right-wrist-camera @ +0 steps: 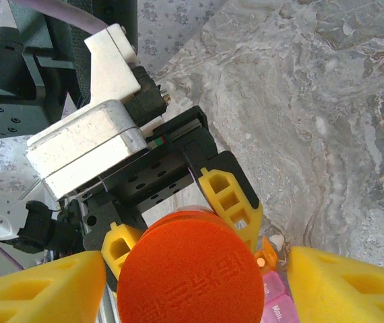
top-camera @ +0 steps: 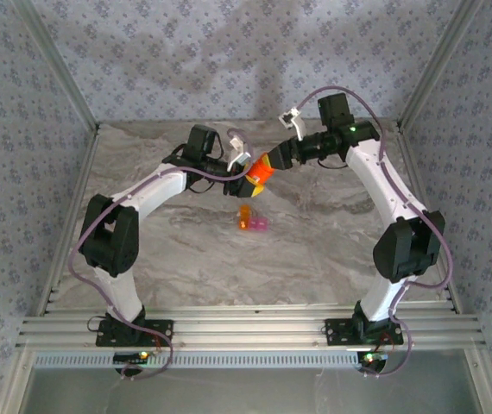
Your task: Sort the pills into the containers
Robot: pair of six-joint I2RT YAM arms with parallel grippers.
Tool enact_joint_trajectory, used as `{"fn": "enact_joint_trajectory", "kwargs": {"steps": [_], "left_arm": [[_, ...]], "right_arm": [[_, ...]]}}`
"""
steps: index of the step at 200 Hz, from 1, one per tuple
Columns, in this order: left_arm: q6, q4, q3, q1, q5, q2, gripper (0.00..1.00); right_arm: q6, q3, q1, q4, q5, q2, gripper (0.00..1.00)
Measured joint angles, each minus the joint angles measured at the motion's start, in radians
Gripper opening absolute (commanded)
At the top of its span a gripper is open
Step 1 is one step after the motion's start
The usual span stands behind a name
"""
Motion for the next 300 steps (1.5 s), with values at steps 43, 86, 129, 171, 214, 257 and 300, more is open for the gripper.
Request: {"fn": "enact_joint_trajectory", "kwargs": {"steps": [43, 86, 129, 171, 214, 257, 300], "left_arm": [[0.0, 0.0, 0.005, 0.0, 0.003, 0.0, 0.0], [0.0, -0.007, 0.005, 0.001, 0.003, 0.004, 0.0], [-0.031, 0.002, 0.001, 0.011, -0.035, 0.008, 0.0], [-0.059, 0.009, -0.016, 0.019, -0.104, 0.01, 0.0], [-0.072, 0.005, -0.037, 0.027, -0.149, 0.015, 0.0], [-0.081, 0.015, -0.038, 0.028, -0.164, 0.017, 0.0], [-0.082, 0.068, -0.037, 0.023, -0.135, 0.017, 0.0]], "right_arm": [[-0.012, 0.002, 0.008, -0.023, -0.002, 0.006, 0.53], [0.003, -0.002, 0.012, -0.017, -0.005, 0.011, 0.38], [0.185, -0.083, 0.017, 0.127, 0.021, -0.005, 0.33], [0.431, -0.129, 0.061, 0.232, 0.165, -0.013, 0.32], [0.636, -0.228, 0.096, 0.378, 0.273, -0.034, 0.32], [0.679, -0.233, 0.101, 0.398, 0.298, -0.034, 0.4], [0.668, -0.21, 0.089, 0.367, 0.282, -0.036, 0.68]]}}
